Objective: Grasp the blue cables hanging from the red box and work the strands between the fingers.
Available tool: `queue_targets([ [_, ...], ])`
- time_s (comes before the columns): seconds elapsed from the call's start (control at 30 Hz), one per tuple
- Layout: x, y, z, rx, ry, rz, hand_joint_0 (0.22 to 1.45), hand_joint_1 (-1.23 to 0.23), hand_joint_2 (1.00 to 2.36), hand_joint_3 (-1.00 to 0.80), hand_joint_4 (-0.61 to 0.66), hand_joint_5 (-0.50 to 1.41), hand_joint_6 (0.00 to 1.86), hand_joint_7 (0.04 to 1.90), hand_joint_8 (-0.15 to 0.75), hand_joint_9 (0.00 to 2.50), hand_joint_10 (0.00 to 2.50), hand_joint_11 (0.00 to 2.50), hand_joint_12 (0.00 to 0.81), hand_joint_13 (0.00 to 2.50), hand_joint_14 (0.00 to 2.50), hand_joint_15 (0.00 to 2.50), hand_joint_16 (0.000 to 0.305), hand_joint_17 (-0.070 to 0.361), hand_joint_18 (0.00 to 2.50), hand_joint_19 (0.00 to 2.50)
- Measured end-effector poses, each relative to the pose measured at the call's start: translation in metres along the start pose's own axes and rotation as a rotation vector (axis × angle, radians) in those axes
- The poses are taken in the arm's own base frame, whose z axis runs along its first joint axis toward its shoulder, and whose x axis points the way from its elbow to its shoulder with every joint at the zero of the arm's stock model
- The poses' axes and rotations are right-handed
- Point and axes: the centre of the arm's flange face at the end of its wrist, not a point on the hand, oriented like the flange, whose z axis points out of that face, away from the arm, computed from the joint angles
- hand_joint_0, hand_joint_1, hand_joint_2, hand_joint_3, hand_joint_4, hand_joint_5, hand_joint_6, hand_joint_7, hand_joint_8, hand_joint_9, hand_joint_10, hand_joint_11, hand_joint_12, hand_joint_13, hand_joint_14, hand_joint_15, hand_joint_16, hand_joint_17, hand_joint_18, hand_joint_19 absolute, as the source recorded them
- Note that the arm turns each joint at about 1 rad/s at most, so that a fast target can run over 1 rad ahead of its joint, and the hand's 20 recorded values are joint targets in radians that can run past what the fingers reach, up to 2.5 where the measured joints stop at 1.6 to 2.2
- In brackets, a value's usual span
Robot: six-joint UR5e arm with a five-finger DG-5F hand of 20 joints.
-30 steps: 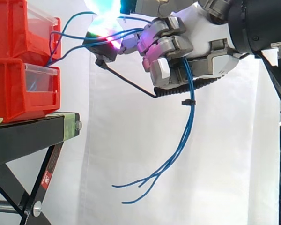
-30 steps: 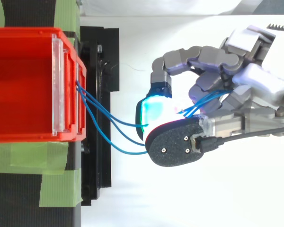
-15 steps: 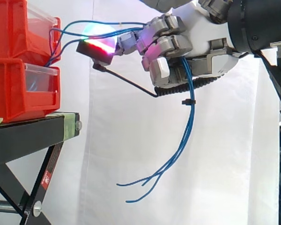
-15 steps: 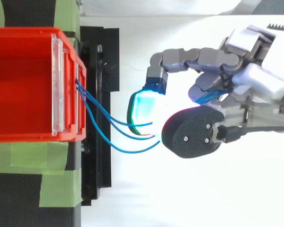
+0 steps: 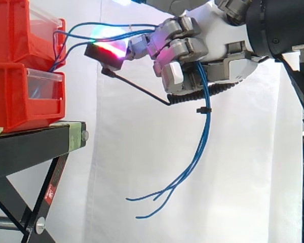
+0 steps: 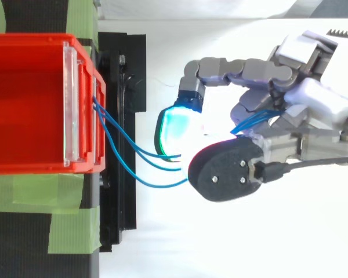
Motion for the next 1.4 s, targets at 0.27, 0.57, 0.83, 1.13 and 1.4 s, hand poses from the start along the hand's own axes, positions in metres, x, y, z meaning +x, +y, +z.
queue_targets([
  [0.27,0.0,0.0,0.0001,-0.001,0.0,0.0,0.83,-0.76,1.01,-0.85,0.22,-0.08,0.78,1.27,0.508,1.75,2.5,2.5,0.556,1.85,2.5,1.78,0.195,0.146,2.3,0.71],
  [0.57,0.0001,-0.0001,0.0001,-0.001,0.0,0.0,0.92,-0.7,1.01,-0.63,0.25,-0.11,1.04,1.18,0.508,1.75,2.5,2.5,0.556,1.85,2.5,1.78,0.195,0.146,2.3,0.71],
  [0.83,0.0002,0.0001,0.0002,-0.002,0.0,0.0,0.91,-0.62,1.02,-0.52,0.24,-0.1,1.19,1.18,0.508,1.75,2.5,2.5,0.556,1.85,2.5,1.78,0.195,0.146,2.3,0.71],
  [1.13,0.0007,0.0006,0.0007,-0.007,0.0,-0.003,0.86,-0.59,1.02,-0.15,0.21,-0.07,1.32,1.23,0.508,1.75,2.5,2.5,0.556,1.85,2.5,1.78,0.195,0.146,2.3,0.71],
  [1.4,0.0014,0.0012,0.0013,-0.013,0.0,-0.002,0.85,-0.57,1.02,0.05,0.24,-0.01,1.4,1.28,0.508,1.75,2.5,2.5,0.556,1.85,2.5,1.78,0.195,0.146,2.3,0.71],
])
